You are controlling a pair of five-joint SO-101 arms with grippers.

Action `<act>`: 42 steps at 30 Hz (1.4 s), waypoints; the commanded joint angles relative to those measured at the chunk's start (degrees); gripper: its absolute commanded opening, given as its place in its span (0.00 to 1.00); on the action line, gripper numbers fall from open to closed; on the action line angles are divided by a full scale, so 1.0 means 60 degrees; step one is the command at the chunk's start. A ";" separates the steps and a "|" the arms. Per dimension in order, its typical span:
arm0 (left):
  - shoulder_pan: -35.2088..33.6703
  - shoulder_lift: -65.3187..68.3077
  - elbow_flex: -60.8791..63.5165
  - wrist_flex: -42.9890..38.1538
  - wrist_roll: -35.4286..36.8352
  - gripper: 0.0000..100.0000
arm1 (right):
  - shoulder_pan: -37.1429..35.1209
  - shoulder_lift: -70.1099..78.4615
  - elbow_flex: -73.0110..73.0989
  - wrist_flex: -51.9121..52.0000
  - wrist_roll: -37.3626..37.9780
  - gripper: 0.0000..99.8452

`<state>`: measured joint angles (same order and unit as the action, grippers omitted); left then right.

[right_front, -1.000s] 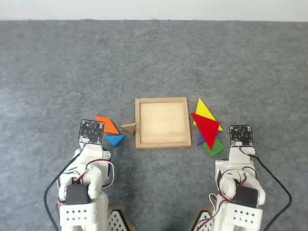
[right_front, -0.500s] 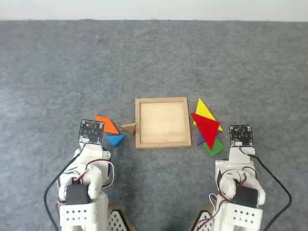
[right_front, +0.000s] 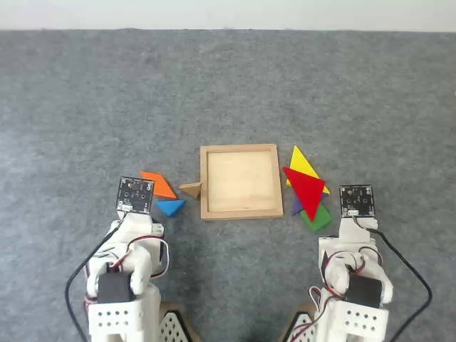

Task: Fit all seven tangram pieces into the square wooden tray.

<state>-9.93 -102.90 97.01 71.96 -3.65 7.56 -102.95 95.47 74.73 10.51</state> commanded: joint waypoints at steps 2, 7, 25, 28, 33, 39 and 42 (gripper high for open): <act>-0.0059 -0.0190 -0.0081 0.0059 0.0073 0.01 | 0.0081 -0.0139 0.0161 0.0051 0.0059 0.01; -0.0059 -0.0190 -0.0081 0.0059 0.0073 0.01 | 0.0081 -0.0139 0.0161 0.0051 0.0059 0.01; -0.0059 -0.0190 -0.0081 0.0059 0.0073 0.01 | 0.0081 -0.0139 0.0161 0.0051 0.0059 0.01; -0.0059 -0.0190 -0.0081 0.0059 0.0073 0.01 | 0.0022 -0.0139 0.0161 0.0051 0.0073 0.01; -0.0059 -0.0190 -0.0081 0.0059 0.0073 0.01 | -0.0784 -0.0139 0.0161 0.0051 0.0044 0.01; -0.0059 -0.0190 -0.0081 0.0059 0.0073 0.01 | -0.2000 -0.0154 0.0161 0.0037 0.0088 0.01; -0.0059 -0.0190 -0.0081 0.0059 0.0073 0.01 | -0.1912 -0.0139 0.0161 0.0037 0.0088 0.01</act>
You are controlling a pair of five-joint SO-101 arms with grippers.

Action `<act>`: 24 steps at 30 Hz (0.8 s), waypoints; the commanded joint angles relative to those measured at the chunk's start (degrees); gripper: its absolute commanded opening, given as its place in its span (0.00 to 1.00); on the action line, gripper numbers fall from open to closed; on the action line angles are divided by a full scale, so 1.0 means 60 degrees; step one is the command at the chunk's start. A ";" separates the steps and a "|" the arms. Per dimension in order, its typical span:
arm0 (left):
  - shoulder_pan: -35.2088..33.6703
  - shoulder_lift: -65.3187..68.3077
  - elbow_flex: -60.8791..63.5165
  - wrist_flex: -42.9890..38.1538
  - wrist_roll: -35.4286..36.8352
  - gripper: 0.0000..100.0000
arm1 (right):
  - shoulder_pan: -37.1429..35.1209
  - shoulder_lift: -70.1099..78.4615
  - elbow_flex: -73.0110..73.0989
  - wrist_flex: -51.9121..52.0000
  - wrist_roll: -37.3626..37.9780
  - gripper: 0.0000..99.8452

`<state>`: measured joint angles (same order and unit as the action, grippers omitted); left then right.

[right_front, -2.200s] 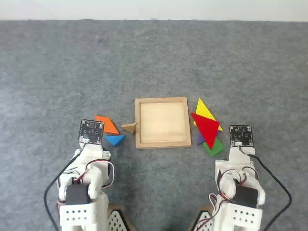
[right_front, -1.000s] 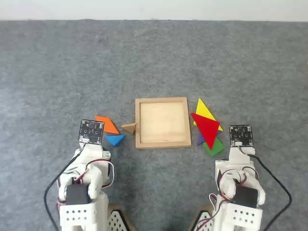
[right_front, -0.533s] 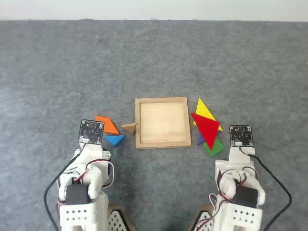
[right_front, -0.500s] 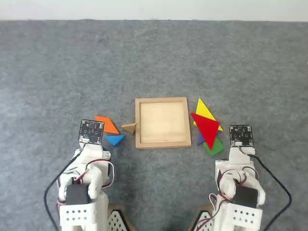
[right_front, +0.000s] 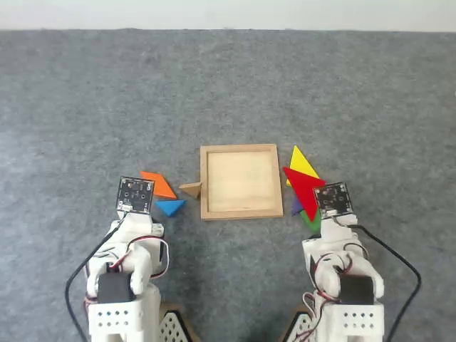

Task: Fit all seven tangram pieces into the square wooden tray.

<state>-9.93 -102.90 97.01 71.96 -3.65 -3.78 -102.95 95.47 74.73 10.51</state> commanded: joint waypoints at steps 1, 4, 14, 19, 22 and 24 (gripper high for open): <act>-0.0059 -0.0190 -0.0081 0.0059 0.0073 0.01 | 0.0125 -0.0154 0.0161 0.0022 0.0088 0.01; -0.0059 -0.0190 -0.0081 0.0059 0.0088 0.01 | 0.0520 -0.0154 0.0147 -0.0315 0.0601 0.01; -0.0059 -0.0190 -0.0081 0.0059 0.0088 0.01 | 0.2029 -0.0066 -0.1421 -0.0872 0.4777 0.21; -0.0059 -0.0190 -0.0081 0.0059 0.0088 0.01 | 0.1473 0.1282 -0.3502 -0.0476 0.4996 0.20; -0.0059 -0.0190 -0.0081 0.0059 0.0088 0.01 | 0.0667 0.3289 -0.4542 -0.0608 0.4938 0.20; -0.0059 -0.0190 -0.0081 0.0059 0.0088 0.01 | 0.0271 0.5018 -0.5363 -0.0901 0.4674 0.20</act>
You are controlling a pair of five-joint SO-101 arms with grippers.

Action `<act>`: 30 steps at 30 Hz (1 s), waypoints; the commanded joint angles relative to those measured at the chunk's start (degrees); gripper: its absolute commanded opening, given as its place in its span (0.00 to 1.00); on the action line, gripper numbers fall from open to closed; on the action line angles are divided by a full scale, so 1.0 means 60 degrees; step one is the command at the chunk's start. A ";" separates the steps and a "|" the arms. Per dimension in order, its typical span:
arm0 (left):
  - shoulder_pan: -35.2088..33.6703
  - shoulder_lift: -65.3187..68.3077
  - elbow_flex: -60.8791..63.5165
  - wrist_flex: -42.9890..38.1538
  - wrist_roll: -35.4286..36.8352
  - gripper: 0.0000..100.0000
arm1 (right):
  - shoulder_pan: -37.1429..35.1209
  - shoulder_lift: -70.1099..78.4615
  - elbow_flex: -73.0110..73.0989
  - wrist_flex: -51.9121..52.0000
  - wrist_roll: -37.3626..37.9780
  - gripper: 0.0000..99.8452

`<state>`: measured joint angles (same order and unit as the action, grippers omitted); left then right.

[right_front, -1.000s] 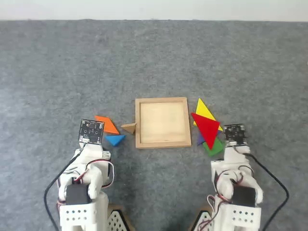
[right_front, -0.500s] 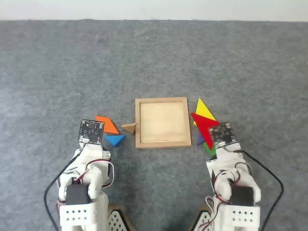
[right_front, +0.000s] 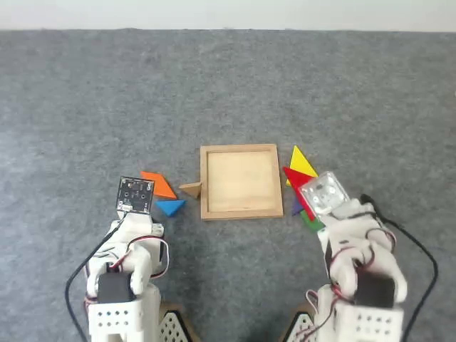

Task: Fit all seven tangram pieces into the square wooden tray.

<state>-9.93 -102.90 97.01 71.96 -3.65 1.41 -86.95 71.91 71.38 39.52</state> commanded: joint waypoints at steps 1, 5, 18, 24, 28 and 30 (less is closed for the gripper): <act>-0.0059 -0.0190 -0.0081 0.0059 0.0088 0.01 | -0.0667 0.3275 -0.1919 -0.0593 -0.0498 0.20; -0.0059 -0.0190 -0.0081 0.0059 0.0088 0.01 | -0.0755 0.7143 -0.3839 -0.1414 -0.1670 0.21; -0.0059 -0.0190 -0.0081 0.0059 0.0088 0.01 | -0.2308 1.2711 -0.6520 -0.2484 -0.3590 0.28; -0.0059 -0.0190 -0.0081 0.0059 0.0088 0.01 | -0.2293 1.3077 -0.6520 -0.2615 -0.3839 0.28; -0.0059 -0.0190 -0.0081 0.0059 0.0088 0.01 | -0.2440 1.3399 -0.6520 -0.2850 -0.3839 0.28; -0.0059 -0.0190 -0.0081 0.0059 0.0088 0.01 | -0.2542 1.3560 -0.6520 -0.3055 -0.3824 0.28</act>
<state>-9.93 -102.90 97.01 71.96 -3.65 -12.31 -5.71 35.78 55.03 17.01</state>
